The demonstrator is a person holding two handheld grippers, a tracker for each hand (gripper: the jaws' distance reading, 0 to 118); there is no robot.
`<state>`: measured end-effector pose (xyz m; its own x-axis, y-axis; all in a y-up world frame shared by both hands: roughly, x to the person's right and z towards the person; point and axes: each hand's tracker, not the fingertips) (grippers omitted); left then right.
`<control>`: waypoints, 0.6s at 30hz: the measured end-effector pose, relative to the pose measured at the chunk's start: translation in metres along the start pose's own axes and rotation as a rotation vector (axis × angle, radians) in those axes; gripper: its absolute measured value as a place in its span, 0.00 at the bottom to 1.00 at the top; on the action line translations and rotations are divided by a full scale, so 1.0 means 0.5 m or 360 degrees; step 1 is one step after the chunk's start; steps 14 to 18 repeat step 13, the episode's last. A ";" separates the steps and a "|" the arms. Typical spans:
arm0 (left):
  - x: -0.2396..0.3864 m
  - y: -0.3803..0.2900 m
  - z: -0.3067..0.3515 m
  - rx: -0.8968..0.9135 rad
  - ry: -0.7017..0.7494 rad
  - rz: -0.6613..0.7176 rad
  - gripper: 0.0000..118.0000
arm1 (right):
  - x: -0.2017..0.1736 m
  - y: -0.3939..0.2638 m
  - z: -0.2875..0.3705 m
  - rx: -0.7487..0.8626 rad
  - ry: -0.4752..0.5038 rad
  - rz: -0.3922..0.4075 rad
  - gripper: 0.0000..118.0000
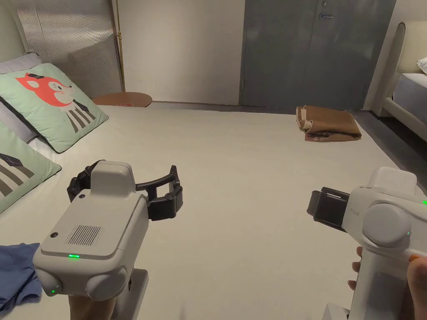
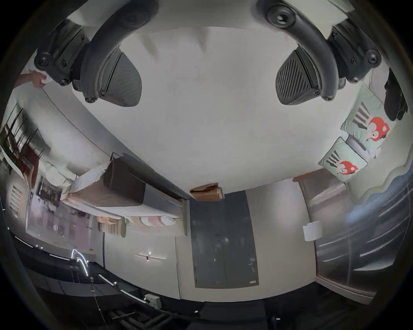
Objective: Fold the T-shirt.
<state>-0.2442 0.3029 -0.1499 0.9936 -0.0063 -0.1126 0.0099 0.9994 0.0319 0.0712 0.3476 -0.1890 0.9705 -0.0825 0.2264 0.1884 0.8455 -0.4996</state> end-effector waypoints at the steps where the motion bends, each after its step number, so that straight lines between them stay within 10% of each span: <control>1: 0.000 0.001 0.000 0.0001 0.0000 0.0001 0.93 | 0.001 -0.001 -0.001 0.0006 -0.0002 -0.0002 1.00; 18: -0.001 0.002 -0.001 0.0001 0.0000 -0.0005 0.93 | -0.004 -0.007 0.006 0.0046 0.0049 0.0025 1.00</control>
